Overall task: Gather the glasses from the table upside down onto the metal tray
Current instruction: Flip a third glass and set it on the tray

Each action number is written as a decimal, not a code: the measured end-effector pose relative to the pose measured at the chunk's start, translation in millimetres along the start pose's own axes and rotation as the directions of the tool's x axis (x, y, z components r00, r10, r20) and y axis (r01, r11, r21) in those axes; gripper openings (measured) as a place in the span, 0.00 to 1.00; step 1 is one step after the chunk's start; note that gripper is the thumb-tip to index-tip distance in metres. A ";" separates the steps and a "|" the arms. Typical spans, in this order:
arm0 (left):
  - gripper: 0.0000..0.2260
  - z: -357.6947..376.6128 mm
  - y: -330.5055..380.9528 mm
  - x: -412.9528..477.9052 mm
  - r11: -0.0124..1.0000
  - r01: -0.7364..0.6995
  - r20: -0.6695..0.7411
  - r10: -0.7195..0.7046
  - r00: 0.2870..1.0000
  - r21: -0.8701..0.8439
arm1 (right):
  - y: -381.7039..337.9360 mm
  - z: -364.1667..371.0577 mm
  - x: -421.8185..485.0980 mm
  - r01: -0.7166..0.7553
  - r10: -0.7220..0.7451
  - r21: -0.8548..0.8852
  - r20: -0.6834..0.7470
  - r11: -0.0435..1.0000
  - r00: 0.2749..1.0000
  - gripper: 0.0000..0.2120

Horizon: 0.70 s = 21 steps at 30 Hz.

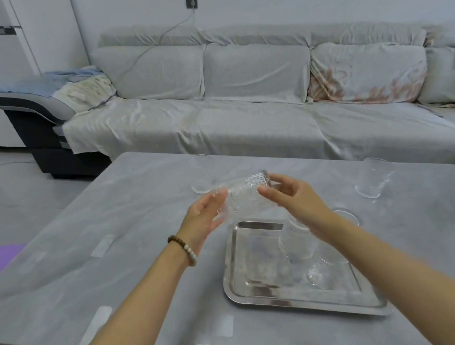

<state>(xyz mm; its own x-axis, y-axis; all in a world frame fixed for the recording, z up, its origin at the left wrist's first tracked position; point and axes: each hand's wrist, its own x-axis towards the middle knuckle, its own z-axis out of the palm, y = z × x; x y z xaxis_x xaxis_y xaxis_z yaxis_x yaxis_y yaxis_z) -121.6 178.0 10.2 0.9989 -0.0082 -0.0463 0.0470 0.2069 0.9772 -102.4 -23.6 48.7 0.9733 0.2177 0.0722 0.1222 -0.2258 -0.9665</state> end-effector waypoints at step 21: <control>0.16 31.8 -56.0 26.2 0.952 0.006 -0.002 -0.005 1.000 0.306 | 51.6 -11.3 26.2 0.088 -0.013 -0.652 0.120 0.753 0.993 0.41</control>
<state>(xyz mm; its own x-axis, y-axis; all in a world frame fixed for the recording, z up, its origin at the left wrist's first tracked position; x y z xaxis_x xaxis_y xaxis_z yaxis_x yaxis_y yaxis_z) -98.0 135.1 -39.2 0.9986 -0.0071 -0.0518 0.0508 -0.1026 0.9934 -68.4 -40.2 3.4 0.9414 0.3328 0.0545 0.3047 -0.7700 -0.5605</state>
